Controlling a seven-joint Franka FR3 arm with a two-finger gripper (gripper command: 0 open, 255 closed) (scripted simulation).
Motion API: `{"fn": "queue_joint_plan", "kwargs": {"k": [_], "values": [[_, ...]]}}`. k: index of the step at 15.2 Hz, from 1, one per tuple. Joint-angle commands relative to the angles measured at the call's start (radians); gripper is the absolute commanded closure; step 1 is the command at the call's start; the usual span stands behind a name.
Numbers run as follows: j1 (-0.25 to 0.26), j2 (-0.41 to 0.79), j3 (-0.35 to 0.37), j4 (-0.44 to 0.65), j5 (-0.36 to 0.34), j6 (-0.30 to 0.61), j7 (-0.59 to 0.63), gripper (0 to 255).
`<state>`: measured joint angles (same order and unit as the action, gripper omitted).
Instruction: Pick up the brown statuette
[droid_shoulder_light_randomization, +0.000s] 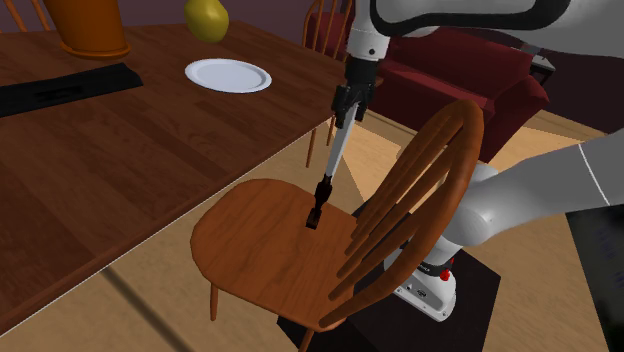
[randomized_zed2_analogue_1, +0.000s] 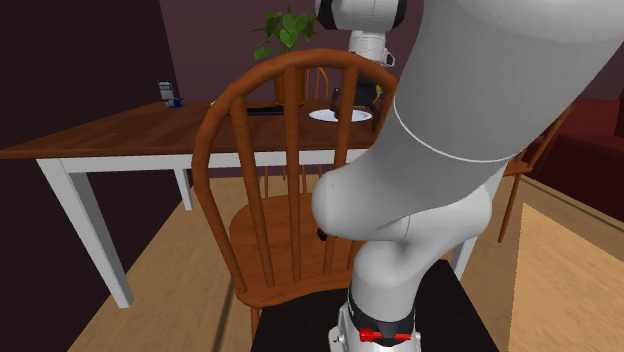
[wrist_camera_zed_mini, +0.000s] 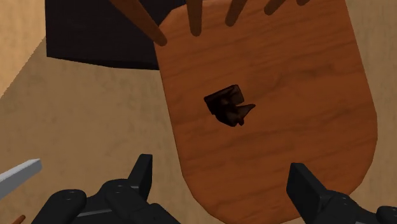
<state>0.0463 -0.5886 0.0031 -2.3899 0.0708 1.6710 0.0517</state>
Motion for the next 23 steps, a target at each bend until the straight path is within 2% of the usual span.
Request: {"fn": "queue_joint_plan", "kwargs": {"k": [1, 13, 20, 23], "values": [[0.006, 0.061, 0.010, -0.013, 0.001, 0.024, 0.003, 0], [0.052, 0.462, 0.080, -0.046, 0.011, 0.168, 0.048, 0], [0.053, 0.530, 0.081, -0.080, 0.010, 0.270, 0.046, 0], [0.053, 0.536, 0.082, -0.082, 0.010, 0.278, 0.045, 0]]}}
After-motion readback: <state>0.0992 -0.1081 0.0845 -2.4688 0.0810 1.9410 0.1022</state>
